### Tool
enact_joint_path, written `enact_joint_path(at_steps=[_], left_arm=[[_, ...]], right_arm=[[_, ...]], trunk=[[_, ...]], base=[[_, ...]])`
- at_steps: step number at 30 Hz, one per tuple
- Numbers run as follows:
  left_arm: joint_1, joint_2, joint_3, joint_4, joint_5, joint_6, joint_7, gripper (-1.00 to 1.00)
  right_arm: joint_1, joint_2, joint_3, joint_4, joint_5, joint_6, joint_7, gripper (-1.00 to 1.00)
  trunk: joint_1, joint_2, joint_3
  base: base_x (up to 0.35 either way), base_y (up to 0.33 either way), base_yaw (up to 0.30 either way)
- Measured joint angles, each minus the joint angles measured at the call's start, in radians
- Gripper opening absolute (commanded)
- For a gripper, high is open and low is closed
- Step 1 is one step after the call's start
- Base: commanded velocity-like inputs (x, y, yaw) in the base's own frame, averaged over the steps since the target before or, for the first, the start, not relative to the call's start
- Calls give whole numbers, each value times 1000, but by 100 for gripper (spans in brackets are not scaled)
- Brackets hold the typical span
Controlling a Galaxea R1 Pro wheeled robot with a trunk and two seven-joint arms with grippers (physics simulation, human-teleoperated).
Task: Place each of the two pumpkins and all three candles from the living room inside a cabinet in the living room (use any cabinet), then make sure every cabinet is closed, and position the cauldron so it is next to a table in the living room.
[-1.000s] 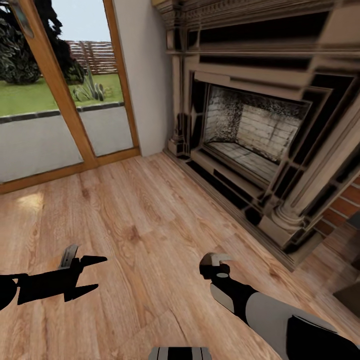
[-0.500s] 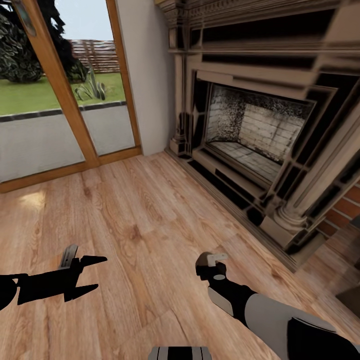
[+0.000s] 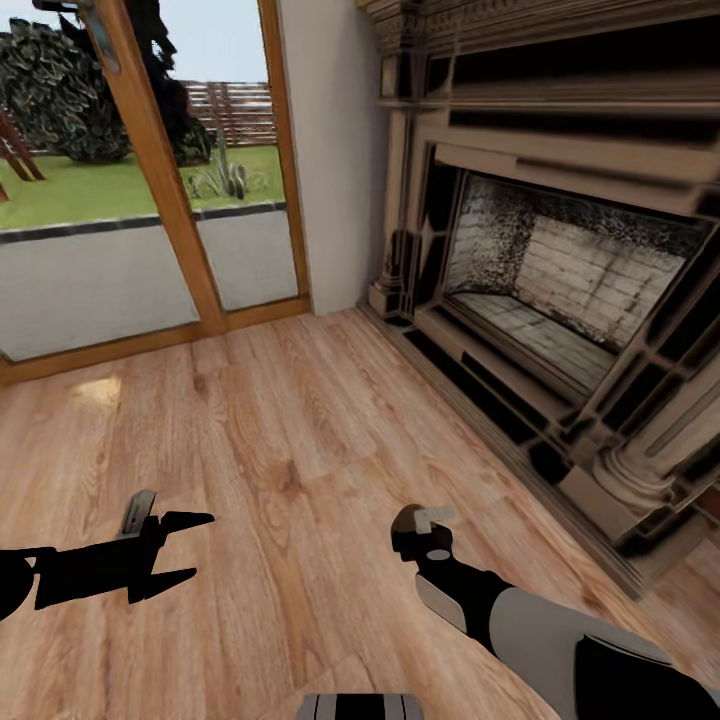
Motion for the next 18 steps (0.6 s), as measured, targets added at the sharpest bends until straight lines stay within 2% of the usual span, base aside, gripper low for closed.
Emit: enact_joint_path(at_steps=[7, 10, 18], left_arm=[[0, 0, 0, 0, 0, 0, 0, 100], [0, 0, 0, 0, -1, 0, 1, 100], [0, 0, 0, 0, -2, -1, 1, 100]], right_arm=[[-1, 0, 0, 0, 1, -2, 0, -100], [-1, 1, 0, 0, -1, -1, -1, -100], [0, 2, 1, -1, -1, 9, 1, -100]], trunk=[[0, 0, 0], [0, 0, 0], [-1, 0, -3]], base=[[38, 0, 8], [266, 0, 64], [331, 0, 241]])
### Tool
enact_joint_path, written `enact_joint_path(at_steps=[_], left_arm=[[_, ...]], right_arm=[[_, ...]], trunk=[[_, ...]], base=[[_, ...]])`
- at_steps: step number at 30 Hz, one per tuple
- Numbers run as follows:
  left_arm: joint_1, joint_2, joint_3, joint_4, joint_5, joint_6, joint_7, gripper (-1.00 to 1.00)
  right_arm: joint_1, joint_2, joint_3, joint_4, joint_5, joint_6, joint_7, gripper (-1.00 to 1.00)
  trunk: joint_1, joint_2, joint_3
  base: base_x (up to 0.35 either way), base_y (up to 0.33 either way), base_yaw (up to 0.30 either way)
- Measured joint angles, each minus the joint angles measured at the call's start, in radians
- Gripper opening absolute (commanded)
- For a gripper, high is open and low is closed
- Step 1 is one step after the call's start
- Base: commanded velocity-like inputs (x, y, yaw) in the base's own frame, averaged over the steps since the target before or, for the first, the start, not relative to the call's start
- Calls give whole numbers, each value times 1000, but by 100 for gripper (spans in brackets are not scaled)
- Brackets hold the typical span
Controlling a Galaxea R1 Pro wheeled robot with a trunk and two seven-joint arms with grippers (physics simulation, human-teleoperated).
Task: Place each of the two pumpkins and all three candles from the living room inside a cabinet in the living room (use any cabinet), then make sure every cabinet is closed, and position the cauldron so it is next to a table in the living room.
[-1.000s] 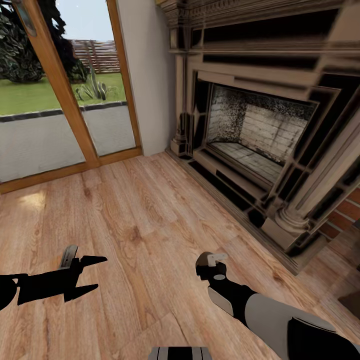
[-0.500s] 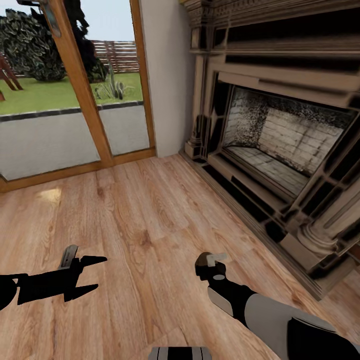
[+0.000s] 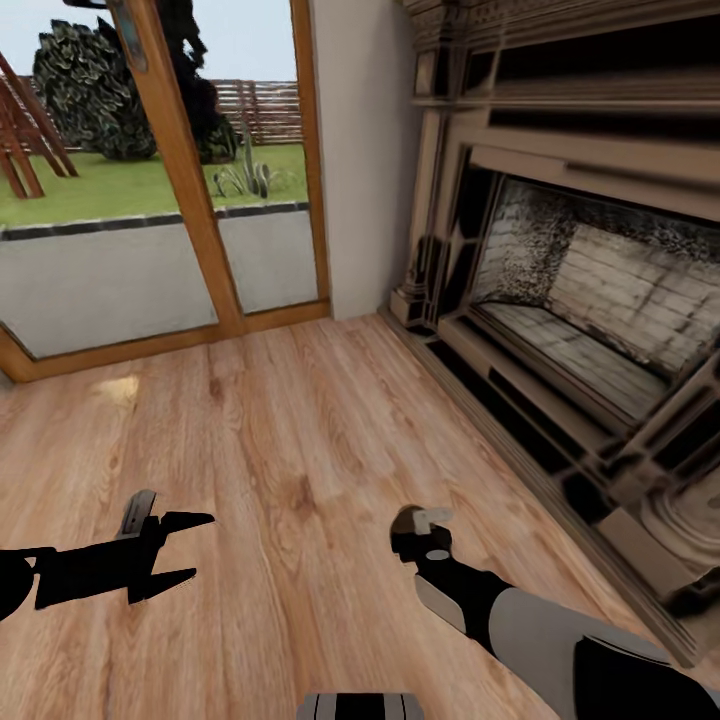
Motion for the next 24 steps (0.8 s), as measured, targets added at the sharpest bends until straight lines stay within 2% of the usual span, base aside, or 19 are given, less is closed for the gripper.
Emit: enact_joint_path(at_steps=[5, 11, 19, 24], left_arm=[[0, 0, 0, 0, 0, 0, 0, 100], [0, 0, 0, 0, 2, 0, -1, 100], [0, 0, 0, 0, 4, 1, -2, 100], [0, 0, 0, 0, 4, 0, -2, 100]], right_arm=[[0, -1, 0, 0, 0, 1, 2, -100], [0, 0, 0, 0, 0, 1, 2, -100], [0, 1, 0, 0, 2, 2, -1, -100], [0, 1, 0, 0, 1, 3, 0, -100]], trunk=[[0, 0, -2], [1, 0, -5], [-3, 2, 21], [-22, 36, 34]], base=[[323, 0, 257], [82, 0, 258], [4, 0, 258], [0, 0, 257]])
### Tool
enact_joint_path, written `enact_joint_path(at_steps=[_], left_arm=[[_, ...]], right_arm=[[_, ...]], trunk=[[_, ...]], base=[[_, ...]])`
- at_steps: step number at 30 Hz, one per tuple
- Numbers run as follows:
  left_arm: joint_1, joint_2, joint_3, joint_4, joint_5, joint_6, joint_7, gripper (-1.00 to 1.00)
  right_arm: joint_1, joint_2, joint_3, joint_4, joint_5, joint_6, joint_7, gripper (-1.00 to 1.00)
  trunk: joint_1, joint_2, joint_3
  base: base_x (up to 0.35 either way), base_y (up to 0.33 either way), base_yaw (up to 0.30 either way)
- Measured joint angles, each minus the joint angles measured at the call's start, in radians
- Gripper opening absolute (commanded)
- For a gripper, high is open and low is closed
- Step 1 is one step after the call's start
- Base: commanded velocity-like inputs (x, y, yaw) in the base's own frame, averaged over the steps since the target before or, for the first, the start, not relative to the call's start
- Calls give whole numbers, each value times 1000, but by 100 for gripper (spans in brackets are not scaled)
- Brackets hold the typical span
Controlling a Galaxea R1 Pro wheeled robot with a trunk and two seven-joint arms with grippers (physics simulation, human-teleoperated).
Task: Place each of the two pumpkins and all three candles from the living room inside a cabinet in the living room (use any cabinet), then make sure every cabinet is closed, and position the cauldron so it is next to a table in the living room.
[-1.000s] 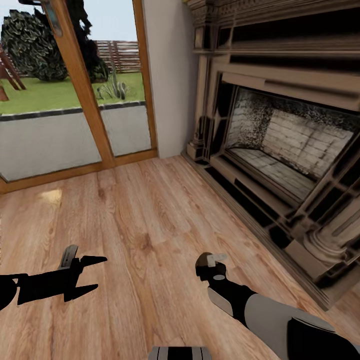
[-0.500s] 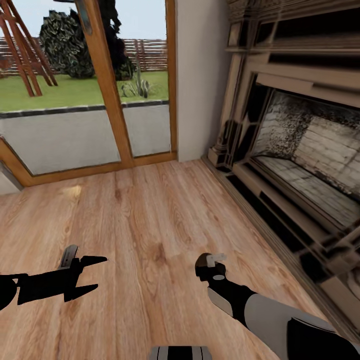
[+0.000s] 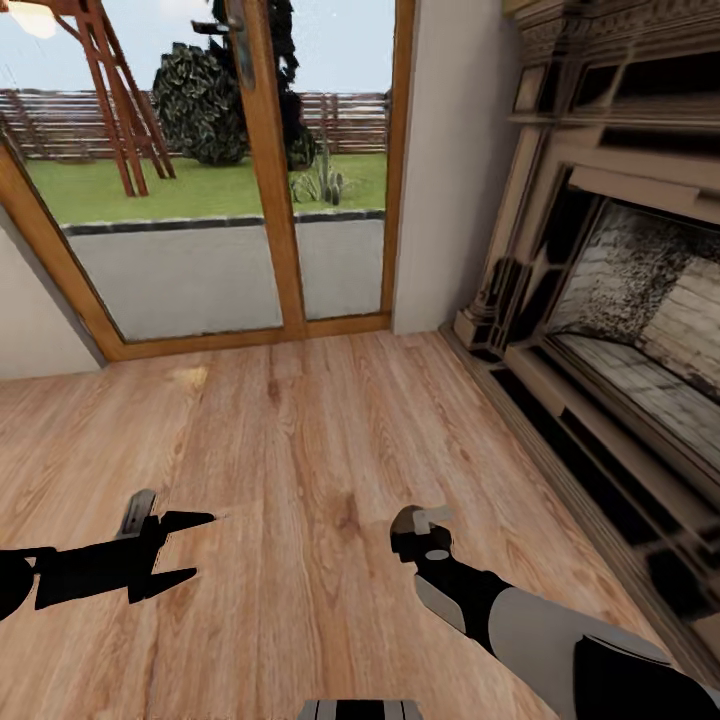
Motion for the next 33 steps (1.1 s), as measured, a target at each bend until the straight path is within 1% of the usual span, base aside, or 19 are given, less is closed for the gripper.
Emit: enact_joint_path(at_steps=[3, 5, 6, 7, 8, 9, 11, 12, 13, 14, 15, 16, 17, 20, 29, 31, 32, 33], left_arm=[[0, 0, 1, 0, -1, 0, 0, 100], [0, 0, 1, 0, -1, 1, 0, 100], [0, 1, 3, 0, -1, 1, 0, 100], [0, 1, 7, 0, -2, 1, 0, 100], [0, 1, 13, 0, -2, 1, 0, 100], [-1, 1, 19, 0, -2, 1, 0, 100], [0, 1, 24, 0, -2, 1, 0, 100], [0, 1, 25, 0, -2, 1, 0, 100], [0, 1, 27, 0, -2, 1, 1, 100], [0, 0, 28, 0, -2, 1, 1, 100], [0, 0, 28, 0, -2, 1, 1, 100], [0, 0, 28, 0, -2, 1, 1, 100], [0, 0, 29, 0, -2, 1, 1, 100], [0, 0, 29, 0, -2, 1, 0, 100], [0, 0, 28, 0, -2, 1, 0, 100], [0, 0, 28, 0, -2, 1, 0, 100], [0, 0, 28, 0, -2, 1, 0, 100], [0, 0, 27, 0, -2, 1, 0, 100]], right_arm=[[-1, -1, -3, -7, -7, 6, 1, -100], [-1, -4, -10, -33, -16, 23, 2, -100], [-1, -5, -16, -46, -20, 31, 3, -100], [-1, -4, -32, -63, -26, 40, 5, -100], [-1, -3, -78, -98, -52, 62, 19, -100], [-1, -3, -119, -136, -65, 90, 39, -100], [-1, -3, -212, -176, -89, 171, 107, -100], [-1, -4, -262, -190, -94, 218, 158, -100], [-1, -5, -333, -197, -98, 282, 247, -100], [-1, -7, -376, -209, -98, 320, 314, -100], [-1, -10, -424, -216, -105, 367, 394, -100], [-2, -11, -452, -222, -110, 388, 442, -100], [-1, -12, -472, -223, -102, 400, 476, -100], [-1, -14, -509, -225, -99, 413, 527, -100], [-1, -13, -517, -222, -104, 432, 556, -100], [-1, -14, -518, -222, -105, 431, 592, -100], [-1, -14, -518, -222, -104, 427, 618, -100], [-1, -14, -517, -221, -104, 423, 658, -100]], trunk=[[-12, 21, 7], [-19, 35, 12], [-23, 42, 14], [-27, 49, 16], [-31, 56, 19], [-35, 63, 21], [-42, 77, 25], [-46, 84, 27], [-50, 91, 29], [-54, 98, 31], [-58, 105, 33], [-61, 112, 35], [-65, 119, 37], [-77, 140, 42], [-111, 203, 57], [-119, 217, 62], [-123, 224, 64], [-127, 231, 67]], base=[[0, 0, 247], [0, 0, 230], [0, 0, 220], [0, 0, 214], [0, 0, 211], [0, 0, 209], [0, 0, 206], [0, 0, 197], [0, 0, 189], [0, 0, 180], [0, 0, 174], [0, 0, 169], [0, 0, 162], [0, 0, 130], [0, 0, 50], [0, 0, 4], [0, 0, 2], [0, 0, 1]])
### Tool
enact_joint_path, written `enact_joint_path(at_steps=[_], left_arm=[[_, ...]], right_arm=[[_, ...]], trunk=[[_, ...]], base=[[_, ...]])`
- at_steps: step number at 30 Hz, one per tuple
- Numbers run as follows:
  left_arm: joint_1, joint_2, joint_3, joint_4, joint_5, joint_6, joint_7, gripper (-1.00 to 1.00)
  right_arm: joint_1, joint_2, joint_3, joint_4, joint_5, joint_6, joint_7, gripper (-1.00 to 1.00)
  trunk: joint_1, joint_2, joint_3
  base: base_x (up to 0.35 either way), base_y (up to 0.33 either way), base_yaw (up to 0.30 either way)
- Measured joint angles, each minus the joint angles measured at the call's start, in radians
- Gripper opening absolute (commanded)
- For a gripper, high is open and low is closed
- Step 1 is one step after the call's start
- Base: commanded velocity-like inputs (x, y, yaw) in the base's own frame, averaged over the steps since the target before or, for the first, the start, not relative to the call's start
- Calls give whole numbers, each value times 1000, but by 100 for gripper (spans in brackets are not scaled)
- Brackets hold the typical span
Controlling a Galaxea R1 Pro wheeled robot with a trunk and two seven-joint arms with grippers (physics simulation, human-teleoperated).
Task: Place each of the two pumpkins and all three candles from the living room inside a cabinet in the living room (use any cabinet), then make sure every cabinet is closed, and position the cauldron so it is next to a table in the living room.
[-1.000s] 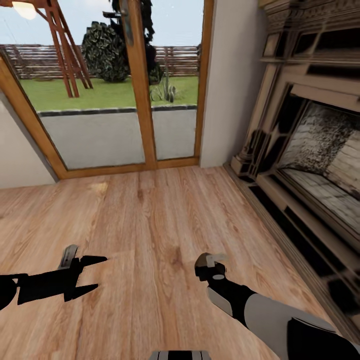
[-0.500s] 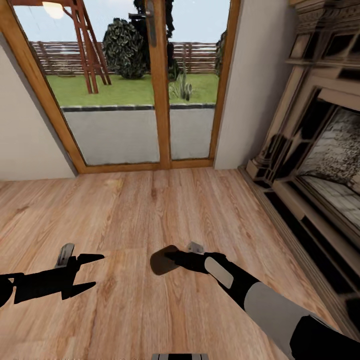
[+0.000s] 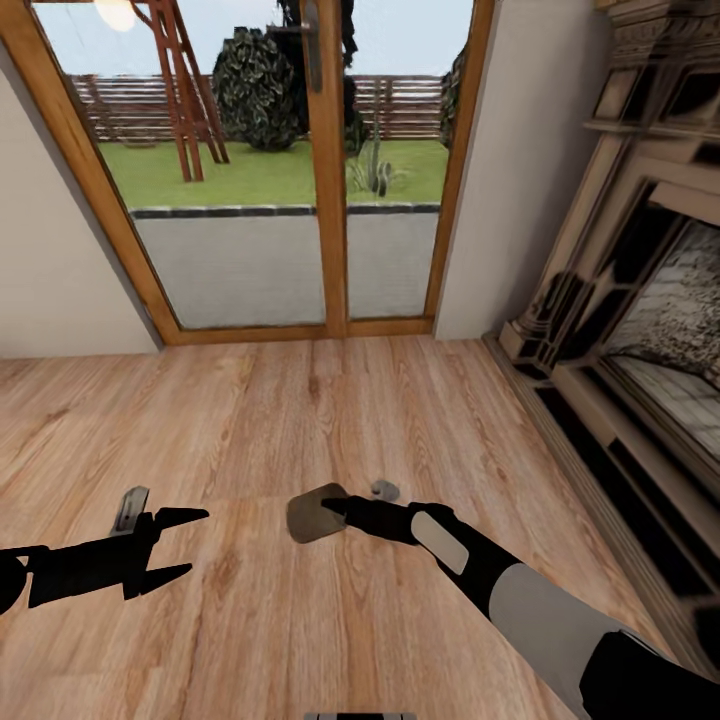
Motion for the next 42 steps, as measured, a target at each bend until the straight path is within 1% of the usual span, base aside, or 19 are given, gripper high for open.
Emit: enact_joint_path(at_steps=[2, 3, 7, 10, 15, 19, 23, 26, 42], left_arm=[[0, 0, 0, 0, 0, 0, 0, 100], [0, -1, -1, 0, 0, 0, 0, 100], [0, -1, 0, -1, 0, 0, 1, 100], [0, -1, 0, -1, -1, 0, 1, 100], [0, -1, 0, 0, -2, 0, 2, 100], [0, -1, 0, 0, -2, 0, 2, 100], [0, -1, 0, 0, -3, -1, 2, 100], [0, -2, 0, 0, -3, -1, 2, 100], [0, -2, 0, 0, -4, -1, 2, 100]], right_arm=[[0, 0, 1, 1, 8, -4, 35, -100], [0, 1, 2, 2, 13, -5, 42, -100], [0, 0, 2, 4, 18, -5, 45, -100], [0, 1, 1, 5, 20, -16, 29, -100], [0, 6, 7, 5, 21, -78, -19, -100], [0, -1, 7, 6, 22, -90, -21, -100], [0, -1, 7, 13, 22, -122, -21, -100], [0, 3, 9, 15, 22, -126, -23, -100], [0, 7, 17, 16, 25, -133, -27, -100]], trunk=[[-8, 14, 6], [-8, 14, 6], [-8, 14, 6], [-8, 14, 6], [-8, 14, 6], [-8, 14, 6], [-8, 14, 6], [-8, 14, 6], [-8, 14, -2]], base=[[0, 0, 0], [0, 0, 0], [0, 0, 0], [72, 0, 0], [273, 0, 0], [334, 0, 0], [335, 0, 0], [336, 0, 36], [322, 0, 231]])
